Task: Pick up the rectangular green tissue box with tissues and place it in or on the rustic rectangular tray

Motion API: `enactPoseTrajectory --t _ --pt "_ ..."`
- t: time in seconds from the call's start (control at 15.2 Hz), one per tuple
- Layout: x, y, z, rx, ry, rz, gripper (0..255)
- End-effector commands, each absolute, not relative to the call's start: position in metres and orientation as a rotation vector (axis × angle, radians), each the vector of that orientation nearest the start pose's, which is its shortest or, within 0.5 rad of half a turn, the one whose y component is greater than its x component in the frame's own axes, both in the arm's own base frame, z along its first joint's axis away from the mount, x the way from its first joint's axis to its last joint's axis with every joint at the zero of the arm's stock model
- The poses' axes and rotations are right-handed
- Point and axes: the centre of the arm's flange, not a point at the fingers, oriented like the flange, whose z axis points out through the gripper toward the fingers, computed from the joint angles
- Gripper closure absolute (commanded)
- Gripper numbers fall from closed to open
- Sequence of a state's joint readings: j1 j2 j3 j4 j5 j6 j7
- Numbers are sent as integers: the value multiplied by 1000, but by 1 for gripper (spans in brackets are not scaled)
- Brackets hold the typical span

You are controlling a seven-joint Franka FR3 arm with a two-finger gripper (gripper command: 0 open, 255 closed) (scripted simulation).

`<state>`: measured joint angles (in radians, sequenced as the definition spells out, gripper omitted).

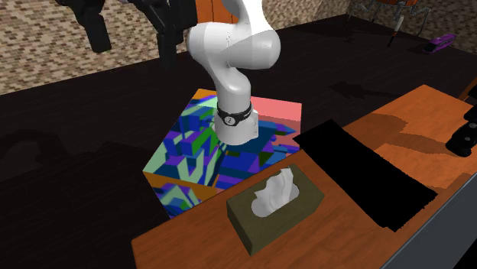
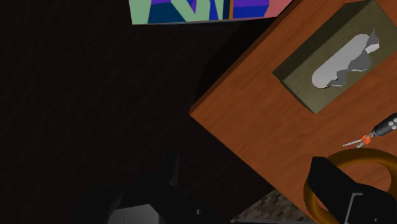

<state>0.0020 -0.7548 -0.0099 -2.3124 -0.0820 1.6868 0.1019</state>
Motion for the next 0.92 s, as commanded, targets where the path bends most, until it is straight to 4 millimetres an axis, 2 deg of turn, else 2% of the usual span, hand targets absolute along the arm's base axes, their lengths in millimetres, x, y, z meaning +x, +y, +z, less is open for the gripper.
enactPoseTrajectory --t 0.0,0.86 --pt "327 -11 613 -3199 165 -213 0" --pt "306 53 479 -2933 -138 -189 0"
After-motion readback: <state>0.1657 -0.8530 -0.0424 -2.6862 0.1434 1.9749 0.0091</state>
